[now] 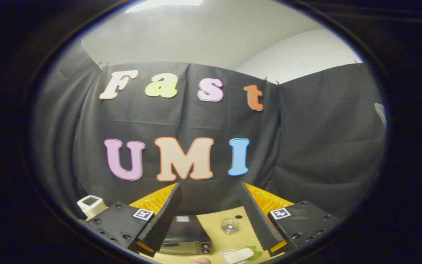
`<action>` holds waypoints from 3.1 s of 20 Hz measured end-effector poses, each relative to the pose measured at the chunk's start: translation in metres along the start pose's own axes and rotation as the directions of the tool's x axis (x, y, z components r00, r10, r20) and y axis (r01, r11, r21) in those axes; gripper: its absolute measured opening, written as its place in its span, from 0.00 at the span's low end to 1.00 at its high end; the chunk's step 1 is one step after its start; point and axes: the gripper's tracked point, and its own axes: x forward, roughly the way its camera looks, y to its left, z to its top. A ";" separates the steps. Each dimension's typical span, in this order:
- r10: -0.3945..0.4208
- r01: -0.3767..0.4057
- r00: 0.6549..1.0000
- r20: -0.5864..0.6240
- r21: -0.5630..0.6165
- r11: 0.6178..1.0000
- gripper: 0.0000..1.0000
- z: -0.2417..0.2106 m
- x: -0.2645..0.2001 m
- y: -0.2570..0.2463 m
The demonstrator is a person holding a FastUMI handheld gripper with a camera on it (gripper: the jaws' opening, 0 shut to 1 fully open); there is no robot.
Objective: Open the toaster oven, put the food inside, and close the toaster oven door.
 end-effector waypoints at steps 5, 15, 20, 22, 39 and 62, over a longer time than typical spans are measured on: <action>0.104 -0.104 0.993 -0.050 0.007 0.995 0.99 -0.007 -0.007 0.051; 0.123 -0.125 0.985 -0.118 -0.008 0.992 0.99 -0.029 -0.003 0.063; 0.131 -0.130 0.983 -0.130 0.015 0.991 0.99 -0.039 0.004 0.066; 0.141 -0.140 0.982 -0.127 0.018 0.990 0.99 -0.041 0.007 0.069; 0.221 -0.198 0.953 -0.206 0.127 0.972 0.98 -0.148 0.039 0.109; 0.221 -0.220 0.861 -0.458 0.056 0.974 0.98 -0.329 0.021 0.137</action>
